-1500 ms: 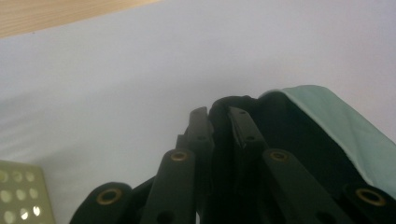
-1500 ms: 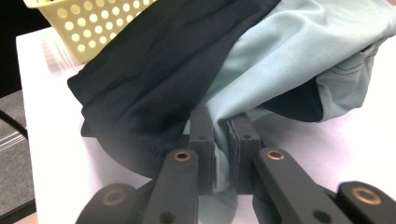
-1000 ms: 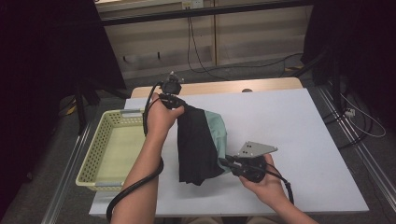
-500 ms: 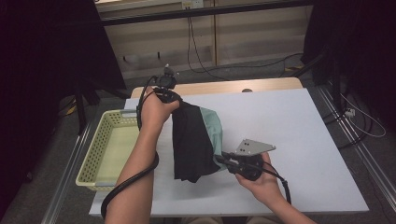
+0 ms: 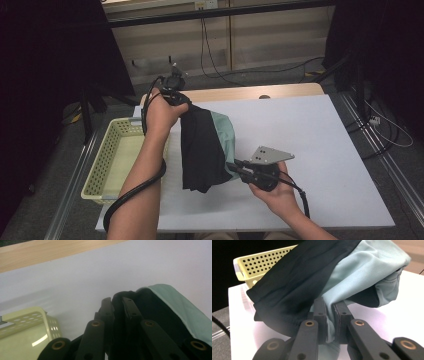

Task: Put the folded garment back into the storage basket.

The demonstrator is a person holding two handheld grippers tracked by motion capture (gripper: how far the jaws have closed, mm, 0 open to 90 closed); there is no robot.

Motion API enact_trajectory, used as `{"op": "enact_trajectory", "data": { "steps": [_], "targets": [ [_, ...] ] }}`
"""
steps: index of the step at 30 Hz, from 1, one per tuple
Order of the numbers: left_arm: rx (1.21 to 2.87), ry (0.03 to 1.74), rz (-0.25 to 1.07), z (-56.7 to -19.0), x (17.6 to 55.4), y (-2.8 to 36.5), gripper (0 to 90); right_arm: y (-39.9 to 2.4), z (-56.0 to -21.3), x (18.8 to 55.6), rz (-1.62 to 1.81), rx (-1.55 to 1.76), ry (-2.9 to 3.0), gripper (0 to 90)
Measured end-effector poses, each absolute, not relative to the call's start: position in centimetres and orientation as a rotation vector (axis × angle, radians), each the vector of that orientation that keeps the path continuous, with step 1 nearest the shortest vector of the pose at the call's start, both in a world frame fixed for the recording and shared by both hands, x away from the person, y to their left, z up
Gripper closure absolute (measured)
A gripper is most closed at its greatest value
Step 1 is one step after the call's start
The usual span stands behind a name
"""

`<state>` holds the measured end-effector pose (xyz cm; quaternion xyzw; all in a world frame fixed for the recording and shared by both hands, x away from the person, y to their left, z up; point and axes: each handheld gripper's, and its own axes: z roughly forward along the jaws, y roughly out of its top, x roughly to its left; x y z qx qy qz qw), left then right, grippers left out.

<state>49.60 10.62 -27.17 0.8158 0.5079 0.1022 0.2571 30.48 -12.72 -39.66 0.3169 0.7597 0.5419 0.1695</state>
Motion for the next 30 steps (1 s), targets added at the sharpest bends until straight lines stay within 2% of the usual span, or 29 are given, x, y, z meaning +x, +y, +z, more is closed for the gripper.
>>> {"op": "enact_trajectory", "data": {
  "steps": [30],
  "targets": [
    [2.193, 1.409, 0.322, -24.7, 49.9, 12.7, 80.8, -11.0, -37.8, 31.1, 1.612, 0.854, 2.071, 83.1]
  ]
}}
